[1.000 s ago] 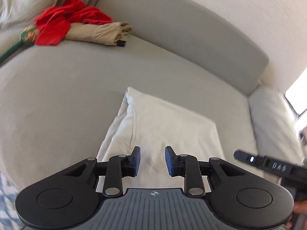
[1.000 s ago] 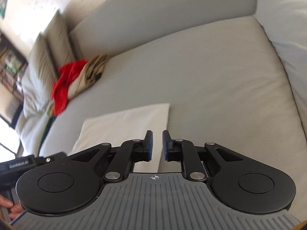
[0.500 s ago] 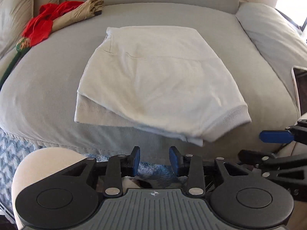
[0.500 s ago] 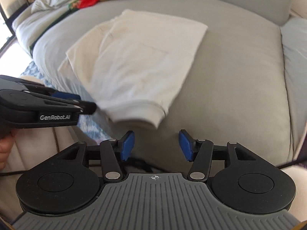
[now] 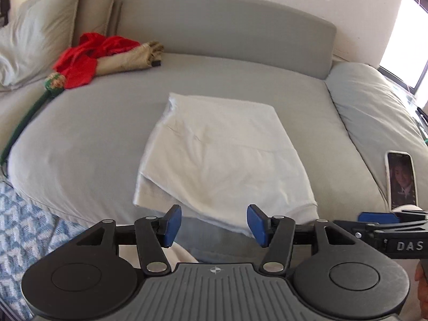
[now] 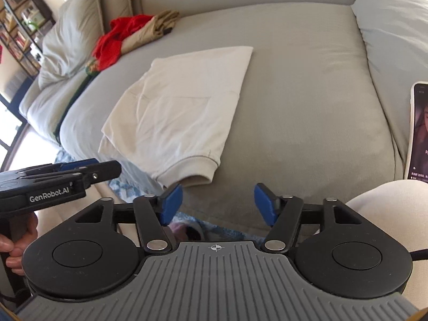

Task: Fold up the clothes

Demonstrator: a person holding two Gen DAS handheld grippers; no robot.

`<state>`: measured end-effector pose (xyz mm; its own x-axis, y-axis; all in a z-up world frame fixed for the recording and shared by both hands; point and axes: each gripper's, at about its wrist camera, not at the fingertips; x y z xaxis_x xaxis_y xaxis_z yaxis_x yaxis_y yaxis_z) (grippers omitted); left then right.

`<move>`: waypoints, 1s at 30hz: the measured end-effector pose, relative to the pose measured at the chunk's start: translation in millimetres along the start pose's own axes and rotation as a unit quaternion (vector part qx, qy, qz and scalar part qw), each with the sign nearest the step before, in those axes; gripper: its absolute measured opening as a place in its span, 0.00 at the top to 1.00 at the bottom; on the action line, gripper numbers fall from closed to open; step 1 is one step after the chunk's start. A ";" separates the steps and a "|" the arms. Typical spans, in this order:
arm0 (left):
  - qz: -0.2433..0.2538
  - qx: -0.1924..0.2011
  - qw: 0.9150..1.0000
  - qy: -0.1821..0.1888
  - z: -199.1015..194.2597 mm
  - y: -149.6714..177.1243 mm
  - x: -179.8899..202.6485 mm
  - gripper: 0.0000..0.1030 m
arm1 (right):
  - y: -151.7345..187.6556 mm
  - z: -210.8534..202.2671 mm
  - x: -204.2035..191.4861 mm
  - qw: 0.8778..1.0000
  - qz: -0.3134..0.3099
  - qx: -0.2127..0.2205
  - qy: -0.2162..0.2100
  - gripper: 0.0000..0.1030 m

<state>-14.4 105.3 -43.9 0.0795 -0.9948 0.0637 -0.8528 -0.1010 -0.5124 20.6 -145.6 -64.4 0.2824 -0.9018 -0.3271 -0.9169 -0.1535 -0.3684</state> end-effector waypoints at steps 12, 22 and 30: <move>-0.149 -0.010 0.988 0.039 31.0 -47.5 -101.8 0.21 | -39.8 9.6 40.8 0.983 0.121 0.025 -0.137 0.16; -0.187 -0.092 0.957 0.203 103.8 -70.5 -138.6 0.23 | -78.0 71.4 83.0 0.951 0.215 -0.030 -0.220 0.29; -0.104 -0.139 0.951 0.257 122.8 -97.6 -119.5 0.29 | -104.4 107.1 97.1 0.941 0.226 -0.043 -0.247 0.42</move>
<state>122.8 232.3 -106.7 0.0597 -0.8091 0.5847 -0.9556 -0.2156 -0.2008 174.0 -173.8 -150.9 -0.0646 -0.5890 -0.8056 -0.9884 0.1492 -0.0298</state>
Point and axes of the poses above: each gripper's, at about its wrist camera, not at the fingertips, and z roughly the way its jaws point, x to its right, y to its underside, and after that the axes turned 11 degrees about -x, right-handed
